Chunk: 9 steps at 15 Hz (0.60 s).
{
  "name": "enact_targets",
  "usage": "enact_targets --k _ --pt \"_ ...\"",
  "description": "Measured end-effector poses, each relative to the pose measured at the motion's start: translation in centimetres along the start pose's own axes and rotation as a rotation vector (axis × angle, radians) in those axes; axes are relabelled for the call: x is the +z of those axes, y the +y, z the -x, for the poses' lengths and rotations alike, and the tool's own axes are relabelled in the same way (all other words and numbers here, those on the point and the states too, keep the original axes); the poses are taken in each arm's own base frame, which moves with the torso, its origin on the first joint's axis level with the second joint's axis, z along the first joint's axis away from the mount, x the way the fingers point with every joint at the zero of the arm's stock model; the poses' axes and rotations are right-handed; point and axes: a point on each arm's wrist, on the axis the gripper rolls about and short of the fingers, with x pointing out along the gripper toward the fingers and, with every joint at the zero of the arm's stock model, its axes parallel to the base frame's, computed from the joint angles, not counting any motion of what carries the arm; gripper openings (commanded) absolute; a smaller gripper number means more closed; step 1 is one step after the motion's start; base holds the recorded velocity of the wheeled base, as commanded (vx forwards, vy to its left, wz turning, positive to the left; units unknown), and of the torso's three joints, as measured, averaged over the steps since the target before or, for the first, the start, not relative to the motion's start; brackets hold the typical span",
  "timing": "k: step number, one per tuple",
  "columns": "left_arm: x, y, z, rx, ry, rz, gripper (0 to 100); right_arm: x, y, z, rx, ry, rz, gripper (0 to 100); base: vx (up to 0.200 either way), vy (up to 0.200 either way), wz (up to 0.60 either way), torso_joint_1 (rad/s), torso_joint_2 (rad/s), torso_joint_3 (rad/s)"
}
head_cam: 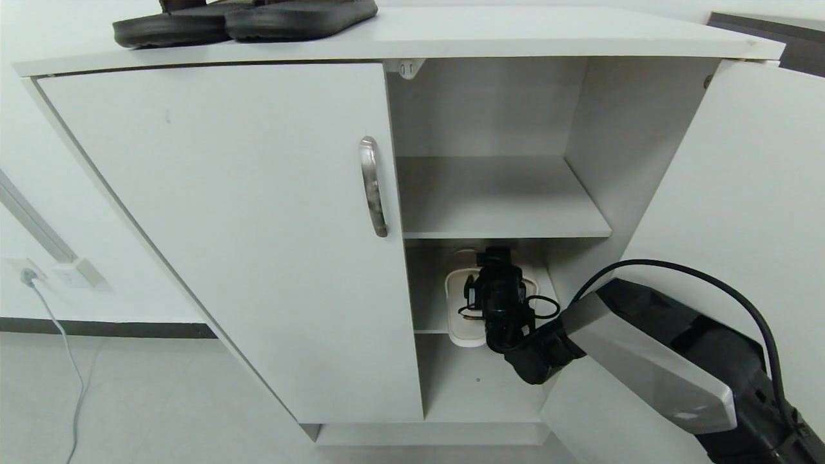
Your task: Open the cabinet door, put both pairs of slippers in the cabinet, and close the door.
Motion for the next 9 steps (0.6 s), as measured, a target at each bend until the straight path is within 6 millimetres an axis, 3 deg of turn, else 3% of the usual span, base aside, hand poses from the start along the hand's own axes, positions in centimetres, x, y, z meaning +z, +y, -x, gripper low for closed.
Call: enact_targets --k 4,9 --pt "0.0 0.0 0.0 0.000 0.000 0.000 0 -0.1 -0.6 1.7 0.010 0.021 0.017 100 0.000 0.000 0.00 0.000 0.00 0.000" --pt "0.0 0.0 0.0 0.000 0.000 -0.001 0 1.3 -1.4 6.1 0.047 0.066 0.018 100 0.000 0.000 0.00 0.000 0.00 0.000"
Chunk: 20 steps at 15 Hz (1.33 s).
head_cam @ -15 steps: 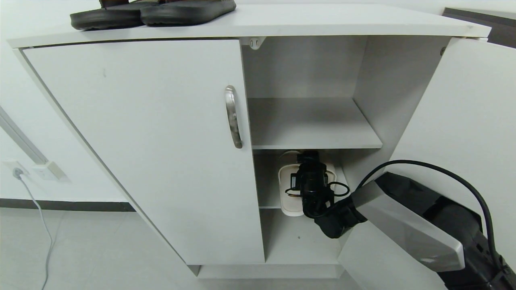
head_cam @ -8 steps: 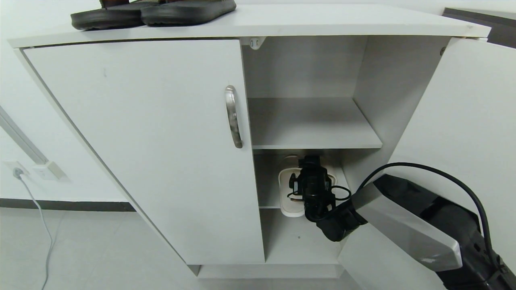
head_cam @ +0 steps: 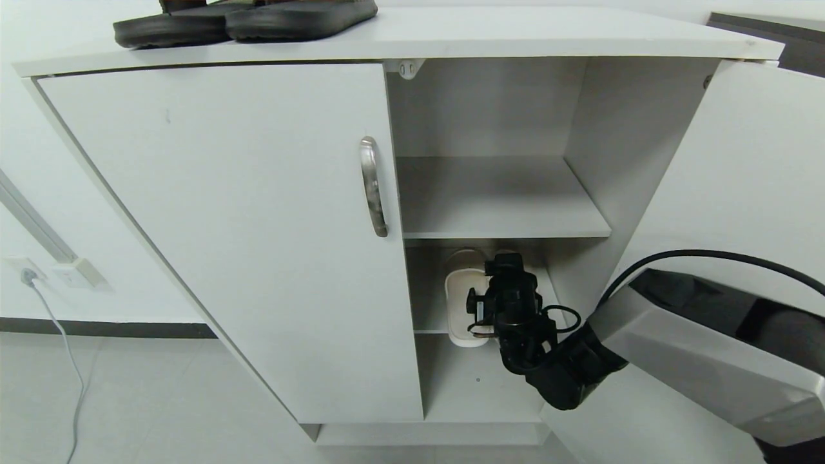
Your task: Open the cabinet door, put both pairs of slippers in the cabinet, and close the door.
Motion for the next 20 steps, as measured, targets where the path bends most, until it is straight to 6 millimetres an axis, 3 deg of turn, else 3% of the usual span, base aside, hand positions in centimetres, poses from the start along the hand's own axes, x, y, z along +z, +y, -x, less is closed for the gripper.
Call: enact_targets --k 5,8,15,20 --pt "0.0 0.0 0.0 0.000 0.000 0.000 0 0.5 -1.2 6.2 0.062 0.045 0.007 100 0.000 0.000 0.00 0.000 0.00 0.000" --pt "0.0 0.0 0.0 0.000 0.000 0.000 0 1.0 -1.2 8.2 0.095 0.040 0.005 100 0.000 0.000 0.00 0.000 0.00 0.000" --pt "0.0 0.0 0.0 0.000 0.000 0.000 0 0.9 -1.3 9.2 0.101 0.046 0.010 100 0.000 0.000 0.00 0.000 0.00 0.000" --pt "0.0 0.0 0.0 0.000 0.001 0.001 0 0.8 -1.5 9.3 0.102 0.042 0.007 100 -0.200 0.000 0.00 -0.001 0.00 0.006"
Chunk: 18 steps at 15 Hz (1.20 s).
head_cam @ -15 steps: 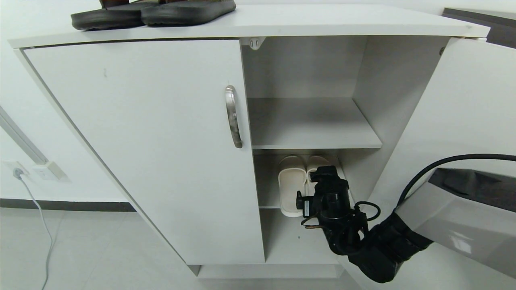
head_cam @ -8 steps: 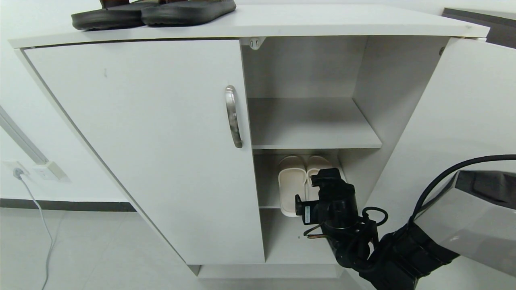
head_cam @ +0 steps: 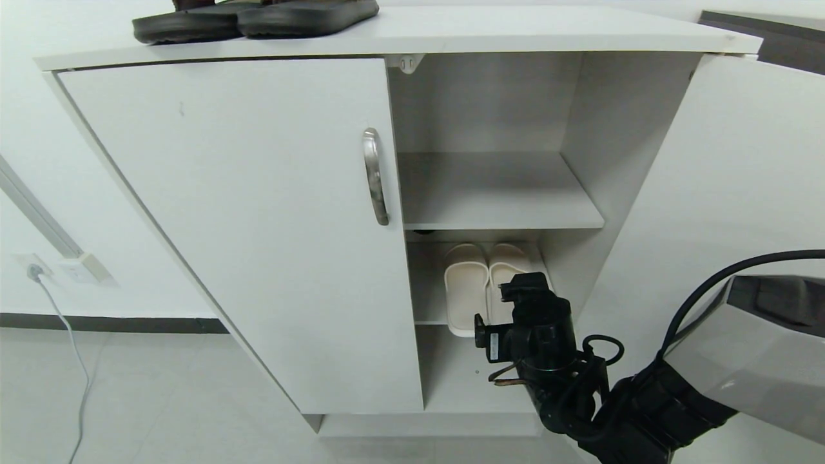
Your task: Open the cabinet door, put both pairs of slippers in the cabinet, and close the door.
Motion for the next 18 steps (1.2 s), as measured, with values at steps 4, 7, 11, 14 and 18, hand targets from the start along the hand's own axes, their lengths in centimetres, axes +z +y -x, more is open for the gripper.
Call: enact_targets --k 4,7,11,14,18 --pt "0.02 0.00 0.00 0.000 -0.002 0.000 0 -0.26 0.00 -0.01 0.000 0.005 0.004 100 -0.200 0.000 0.00 0.004 0.00 0.001" --pt "0.02 0.00 0.00 0.001 -0.001 0.000 0 -0.49 0.00 0.05 -0.001 0.011 0.009 100 0.000 0.000 0.00 0.000 0.00 0.000" --pt "0.02 0.00 0.00 0.001 -0.001 0.001 0 -0.73 -0.07 0.13 0.000 0.015 0.012 100 0.000 0.000 0.00 0.000 0.00 0.000" --pt "0.02 0.00 0.00 -0.001 -0.001 -0.002 0 -0.76 -0.07 0.26 0.004 0.004 0.011 100 0.000 0.000 0.00 0.000 0.00 0.000" --pt "0.02 0.00 0.00 -0.001 -0.001 -0.003 0 -0.81 -0.12 0.31 0.005 0.003 0.011 100 0.000 0.000 0.00 0.000 0.00 0.000"
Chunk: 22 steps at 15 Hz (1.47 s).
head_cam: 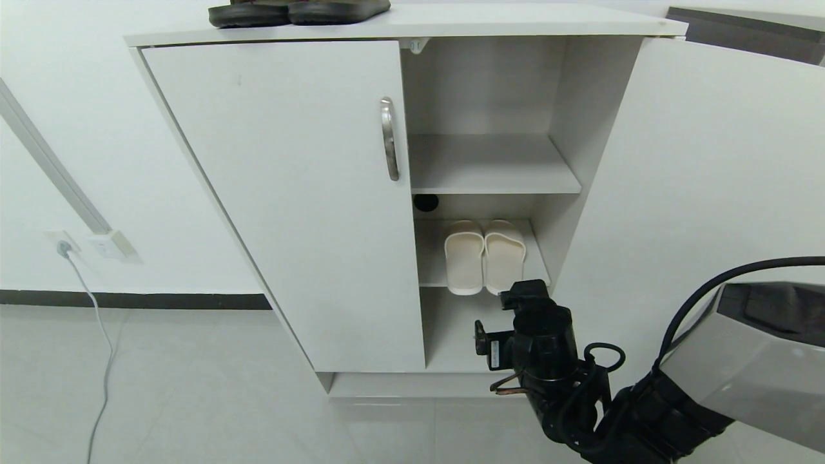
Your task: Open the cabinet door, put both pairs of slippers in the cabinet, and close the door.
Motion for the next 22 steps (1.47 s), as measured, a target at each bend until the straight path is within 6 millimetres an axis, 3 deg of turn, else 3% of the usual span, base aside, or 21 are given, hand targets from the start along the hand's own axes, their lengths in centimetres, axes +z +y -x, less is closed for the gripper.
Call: enact_targets --k 12,22 --pt "0.00 0.01 0.00 0.001 0.000 0.000 0 -0.23 -0.14 0.02 -0.004 0.007 0.005 100 0.000 0.000 0.00 0.003 0.00 0.115" --pt "0.01 0.00 0.00 0.001 -0.001 0.001 0 -0.51 -0.71 -0.21 -0.021 0.017 0.012 100 0.000 0.020 0.00 0.000 0.00 0.001"
